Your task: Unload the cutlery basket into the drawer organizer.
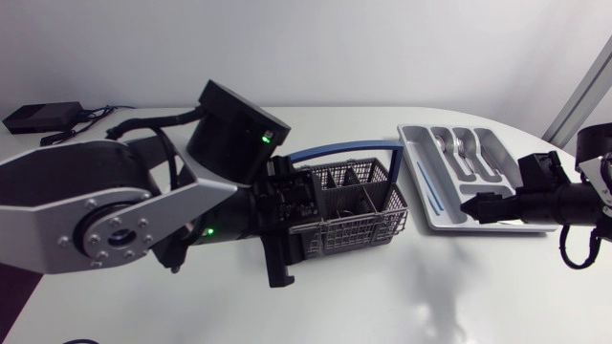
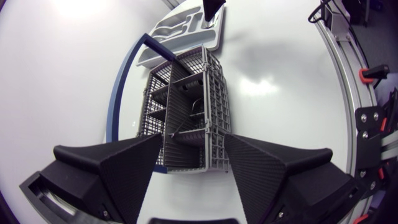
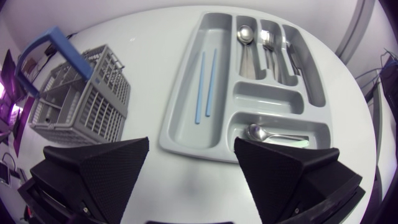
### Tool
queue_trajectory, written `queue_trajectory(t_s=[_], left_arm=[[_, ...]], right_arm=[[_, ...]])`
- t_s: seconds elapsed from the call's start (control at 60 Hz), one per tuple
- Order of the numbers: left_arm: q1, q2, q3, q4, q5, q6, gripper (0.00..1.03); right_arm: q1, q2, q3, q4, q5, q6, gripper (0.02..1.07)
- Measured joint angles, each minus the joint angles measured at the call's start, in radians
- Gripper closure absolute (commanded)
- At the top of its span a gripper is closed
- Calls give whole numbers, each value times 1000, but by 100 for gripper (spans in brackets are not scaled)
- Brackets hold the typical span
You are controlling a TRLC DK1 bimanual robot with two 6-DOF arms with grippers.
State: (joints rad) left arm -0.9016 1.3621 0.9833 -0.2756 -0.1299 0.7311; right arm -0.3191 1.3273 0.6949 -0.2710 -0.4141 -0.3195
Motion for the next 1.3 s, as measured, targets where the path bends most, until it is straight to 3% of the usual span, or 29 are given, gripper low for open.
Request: queue_trajectory(t_s=[0.233,0.433,0.567,0.633,0.833,1.117,1.3], left_arm=[[-20,72,1,94,-41,277,36],[1,139,43,66,-40,475,36],[46,168,86,56,-36,583,44],[62,178,103,41,-32,615,45],[93,224,124,37,-6,709,59],[116,301,159,42,6,759,63],[116,348,170,63,10,797,70]], right_arm=[[143,-147,-116,-4,-9,-159,7],[211,-208,-142,-10,-9,-187,7],[254,-227,-146,-19,-9,-210,7],[266,-230,-151,-18,-9,-214,7],[295,-227,-174,-9,-8,-214,7],[301,-210,-174,22,-8,-214,7],[301,-201,-185,38,-8,-230,7]])
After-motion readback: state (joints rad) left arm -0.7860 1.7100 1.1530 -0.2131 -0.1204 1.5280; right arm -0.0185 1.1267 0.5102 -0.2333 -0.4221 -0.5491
